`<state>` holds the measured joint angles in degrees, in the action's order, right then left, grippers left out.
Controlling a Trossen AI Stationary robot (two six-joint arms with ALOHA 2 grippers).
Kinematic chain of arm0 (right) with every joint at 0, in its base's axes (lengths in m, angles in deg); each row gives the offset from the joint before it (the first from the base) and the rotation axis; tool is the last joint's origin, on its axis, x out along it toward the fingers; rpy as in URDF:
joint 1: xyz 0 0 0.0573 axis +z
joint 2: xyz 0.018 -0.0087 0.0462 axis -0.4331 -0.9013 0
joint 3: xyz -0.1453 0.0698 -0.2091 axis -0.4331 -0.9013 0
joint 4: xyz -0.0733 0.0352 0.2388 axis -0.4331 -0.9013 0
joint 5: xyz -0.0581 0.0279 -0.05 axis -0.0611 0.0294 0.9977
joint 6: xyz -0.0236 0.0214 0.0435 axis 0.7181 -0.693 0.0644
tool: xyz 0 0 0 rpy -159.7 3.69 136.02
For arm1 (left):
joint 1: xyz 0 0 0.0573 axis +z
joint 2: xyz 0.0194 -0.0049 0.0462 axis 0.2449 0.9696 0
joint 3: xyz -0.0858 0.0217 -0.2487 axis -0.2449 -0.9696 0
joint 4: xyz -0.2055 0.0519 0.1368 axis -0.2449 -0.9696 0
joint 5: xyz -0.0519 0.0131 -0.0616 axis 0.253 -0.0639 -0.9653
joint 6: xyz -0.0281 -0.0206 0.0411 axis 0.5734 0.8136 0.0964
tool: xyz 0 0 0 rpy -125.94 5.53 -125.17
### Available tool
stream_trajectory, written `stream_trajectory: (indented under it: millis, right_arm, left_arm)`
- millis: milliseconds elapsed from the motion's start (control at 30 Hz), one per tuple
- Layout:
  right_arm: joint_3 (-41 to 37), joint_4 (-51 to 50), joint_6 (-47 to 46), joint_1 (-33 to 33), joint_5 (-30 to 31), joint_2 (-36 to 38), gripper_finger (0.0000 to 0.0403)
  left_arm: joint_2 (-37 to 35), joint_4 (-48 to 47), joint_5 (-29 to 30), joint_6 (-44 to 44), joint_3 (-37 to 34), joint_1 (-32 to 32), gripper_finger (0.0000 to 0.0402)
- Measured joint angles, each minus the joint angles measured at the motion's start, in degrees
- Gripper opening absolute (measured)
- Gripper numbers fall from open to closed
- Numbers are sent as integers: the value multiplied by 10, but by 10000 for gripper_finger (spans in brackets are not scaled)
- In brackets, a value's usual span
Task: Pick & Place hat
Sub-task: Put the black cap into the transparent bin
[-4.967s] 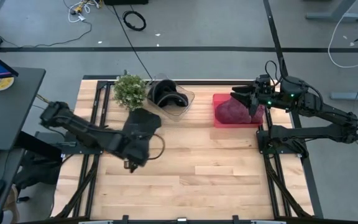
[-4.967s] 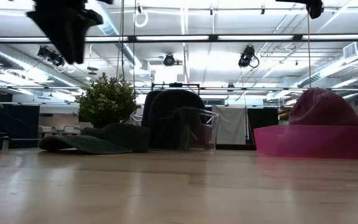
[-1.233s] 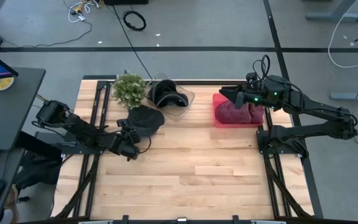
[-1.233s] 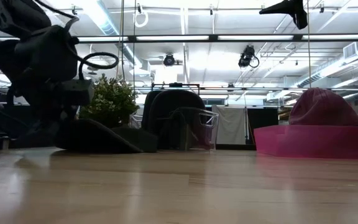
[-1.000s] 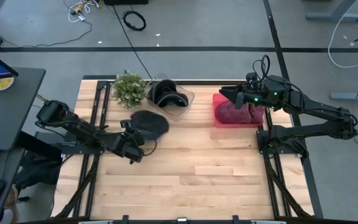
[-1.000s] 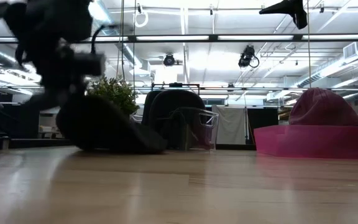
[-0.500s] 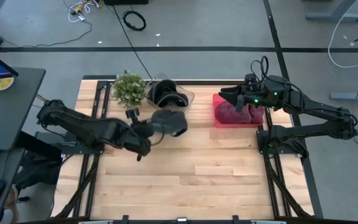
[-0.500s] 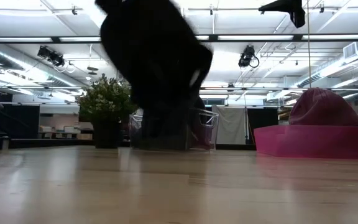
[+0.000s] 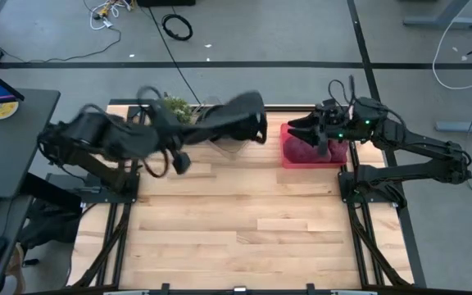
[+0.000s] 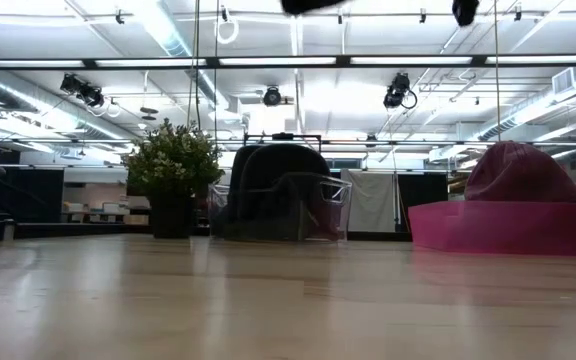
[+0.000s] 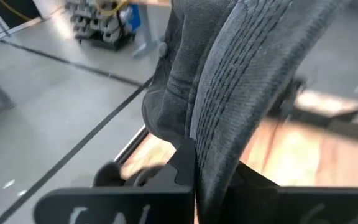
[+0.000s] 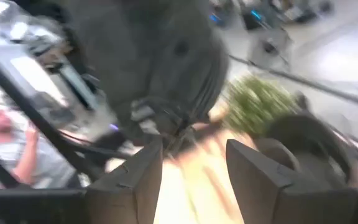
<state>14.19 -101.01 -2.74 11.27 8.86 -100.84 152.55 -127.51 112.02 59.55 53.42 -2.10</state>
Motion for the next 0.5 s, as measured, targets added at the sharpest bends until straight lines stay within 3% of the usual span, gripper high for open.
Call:
stream_trajectory:
  millis: [300,500]
  right_arm:
    - [0,265,15,0,-55,-40,178]
    - [0,380,-42,0,-118,-106,137]
  left_arm:
    - [0,68,-41,-29,68,0,11]
    - [8,70,-46,-27,68,0,11]
